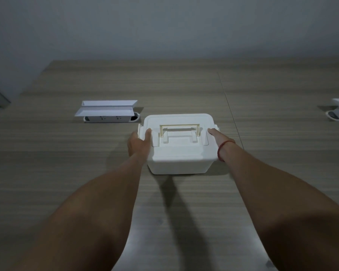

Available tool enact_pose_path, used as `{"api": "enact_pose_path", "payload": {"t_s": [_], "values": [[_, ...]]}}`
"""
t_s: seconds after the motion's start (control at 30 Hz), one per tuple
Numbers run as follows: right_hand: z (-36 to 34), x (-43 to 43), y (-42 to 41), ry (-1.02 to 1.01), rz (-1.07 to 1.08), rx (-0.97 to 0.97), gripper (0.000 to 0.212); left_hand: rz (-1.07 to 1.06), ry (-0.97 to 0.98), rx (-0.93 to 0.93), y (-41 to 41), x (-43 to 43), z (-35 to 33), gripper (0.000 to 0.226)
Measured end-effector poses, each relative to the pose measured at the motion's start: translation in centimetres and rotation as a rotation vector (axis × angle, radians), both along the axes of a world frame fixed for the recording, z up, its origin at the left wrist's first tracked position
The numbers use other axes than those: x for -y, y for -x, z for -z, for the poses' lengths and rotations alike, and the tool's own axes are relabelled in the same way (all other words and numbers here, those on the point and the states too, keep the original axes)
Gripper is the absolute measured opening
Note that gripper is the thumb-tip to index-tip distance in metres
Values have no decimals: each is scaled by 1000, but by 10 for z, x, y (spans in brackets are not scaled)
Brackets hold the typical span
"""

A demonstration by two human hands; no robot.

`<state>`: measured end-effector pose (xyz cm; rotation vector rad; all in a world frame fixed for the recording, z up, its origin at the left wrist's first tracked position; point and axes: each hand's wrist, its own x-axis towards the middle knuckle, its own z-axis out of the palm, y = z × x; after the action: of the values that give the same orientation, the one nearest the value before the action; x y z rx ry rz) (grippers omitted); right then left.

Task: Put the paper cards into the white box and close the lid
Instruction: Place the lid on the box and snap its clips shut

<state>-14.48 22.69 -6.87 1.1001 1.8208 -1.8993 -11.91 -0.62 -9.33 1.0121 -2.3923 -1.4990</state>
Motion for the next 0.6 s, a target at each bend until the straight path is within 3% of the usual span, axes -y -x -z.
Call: {"api": "enact_pose_path", "payload": {"t_s": [0.07, 0.13, 0.33, 0.6], "values": [[-13, 4, -8, -119, 3, -2, 81, 27, -53, 7, 2, 1, 2, 60], [-16, 8, -8, -247, -8, -1, 69, 60, -58, 0, 4, 3, 2, 58], [-6, 8, -4, -472, -85, -71, 80, 93, 232, -78, 1, -8, -4, 34], [-1, 14, -3, -558, -123, -179, 58, 167, 180, -84, 8, -6, -1, 40]]}}
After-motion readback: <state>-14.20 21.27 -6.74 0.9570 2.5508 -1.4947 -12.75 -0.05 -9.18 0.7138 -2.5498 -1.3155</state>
